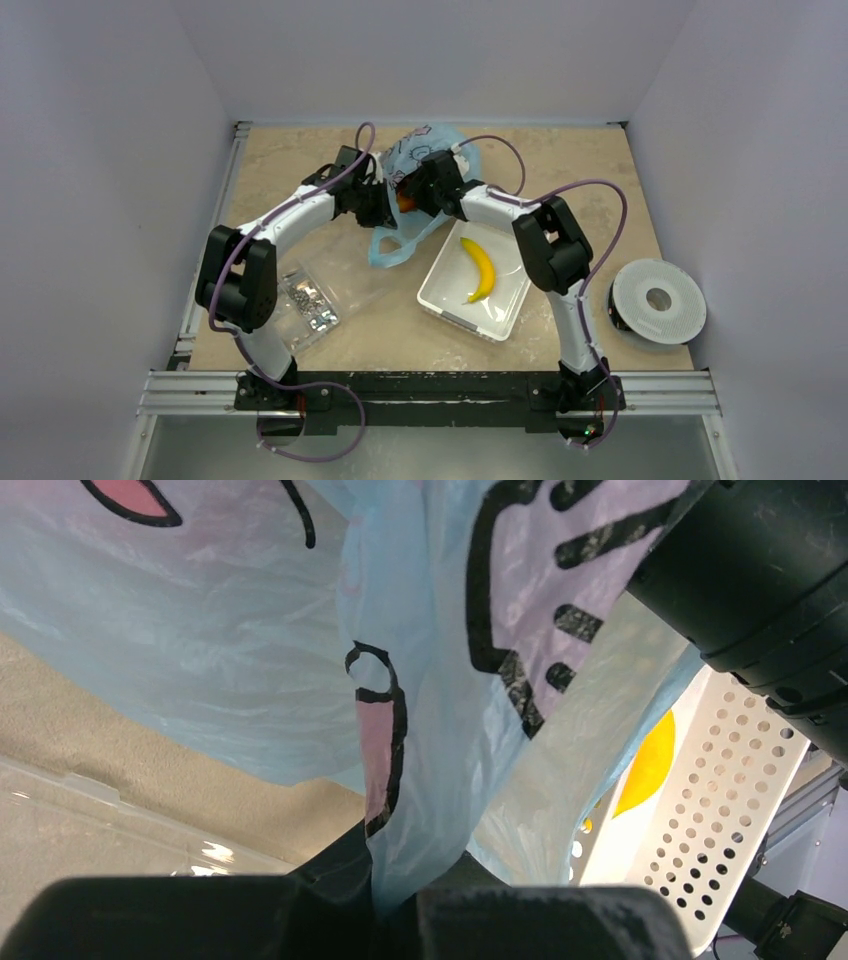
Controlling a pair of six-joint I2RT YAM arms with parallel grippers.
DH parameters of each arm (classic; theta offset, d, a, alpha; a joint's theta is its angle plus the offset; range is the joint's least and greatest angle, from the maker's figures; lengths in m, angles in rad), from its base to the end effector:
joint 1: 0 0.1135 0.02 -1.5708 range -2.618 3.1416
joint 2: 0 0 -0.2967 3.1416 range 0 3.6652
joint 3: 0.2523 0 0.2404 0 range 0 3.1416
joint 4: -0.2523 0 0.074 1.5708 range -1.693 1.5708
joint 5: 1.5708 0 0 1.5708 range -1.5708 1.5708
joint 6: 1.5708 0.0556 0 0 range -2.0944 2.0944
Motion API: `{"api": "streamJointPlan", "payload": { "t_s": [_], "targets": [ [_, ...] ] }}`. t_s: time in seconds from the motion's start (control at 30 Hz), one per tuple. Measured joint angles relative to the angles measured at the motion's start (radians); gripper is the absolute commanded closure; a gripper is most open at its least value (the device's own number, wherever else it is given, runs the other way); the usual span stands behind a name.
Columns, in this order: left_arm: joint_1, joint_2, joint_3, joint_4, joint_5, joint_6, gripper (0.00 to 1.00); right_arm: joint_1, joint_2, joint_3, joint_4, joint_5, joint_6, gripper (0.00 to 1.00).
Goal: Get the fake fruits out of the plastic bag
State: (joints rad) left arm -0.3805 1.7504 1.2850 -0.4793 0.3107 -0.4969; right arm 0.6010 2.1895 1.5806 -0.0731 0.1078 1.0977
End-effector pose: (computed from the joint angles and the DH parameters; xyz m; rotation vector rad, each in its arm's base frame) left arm 0.3487 -0.1578 0.2517 -0.0197 2.6127 -0.7288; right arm 0.4304 0.2878 0.1898 0.6415 2.2819 0.7627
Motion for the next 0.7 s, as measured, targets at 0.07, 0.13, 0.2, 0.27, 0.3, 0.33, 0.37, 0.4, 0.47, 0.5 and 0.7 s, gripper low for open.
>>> {"api": "streamJointPlan", "payload": {
  "t_s": [0.07, 0.13, 0.2, 0.27, 0.3, 0.33, 0.37, 0.4, 0.47, 0.5, 0.7],
  "targets": [
    [-0.003, 0.0, 0.0, 0.0, 0.0, 0.0, 1.0, -0.001, 0.011, 0.013, 0.0, 0.0, 0.008, 0.48],
    [-0.004, 0.0, 0.0, 0.0, 0.0, 0.0, 1.0, -0.002, 0.023, 0.024, 0.007, -0.002, 0.018, 0.45],
    [-0.006, 0.0, 0.0, 0.0, 0.0, 0.0, 1.0, -0.004, 0.032, 0.03, 0.018, -0.003, 0.027, 0.37],
    [-0.007, 0.0, 0.0, 0.0, 0.0, 0.0, 1.0, -0.007, 0.038, 0.031, 0.022, -0.004, 0.035, 0.31],
    [-0.007, 0.0, 0.0, 0.0, 0.0, 0.0, 1.0, -0.01, 0.043, 0.031, 0.023, -0.008, 0.039, 0.3],
    [-0.008, 0.0, 0.0, 0.0, 0.0, 0.0, 1.0, -0.013, 0.049, 0.031, 0.024, -0.013, 0.045, 0.3],
    [-0.008, 0.0, 0.0, 0.0, 0.0, 0.0, 1.0, -0.018, 0.054, 0.031, 0.029, -0.021, 0.056, 0.31],
    [-0.008, 0.0, 0.0, 0.0, 0.0, 0.0, 1.0, -0.021, 0.054, 0.031, 0.035, -0.022, 0.063, 0.32],
    [-0.008, 0.0, 0.0, 0.0, 0.0, 0.0, 1.0, -0.031, 0.055, 0.03, 0.037, -0.026, 0.087, 0.37],
    [-0.008, 0.0, 0.0, 0.0, 0.0, 0.0, 1.0, -0.037, 0.056, 0.029, 0.037, -0.03, 0.101, 0.4],
    [-0.008, 0.0, 0.003, 0.0, 0.0, 0.001, 1.0, -0.056, 0.063, 0.029, 0.041, -0.053, 0.137, 0.57]
  ]
}}
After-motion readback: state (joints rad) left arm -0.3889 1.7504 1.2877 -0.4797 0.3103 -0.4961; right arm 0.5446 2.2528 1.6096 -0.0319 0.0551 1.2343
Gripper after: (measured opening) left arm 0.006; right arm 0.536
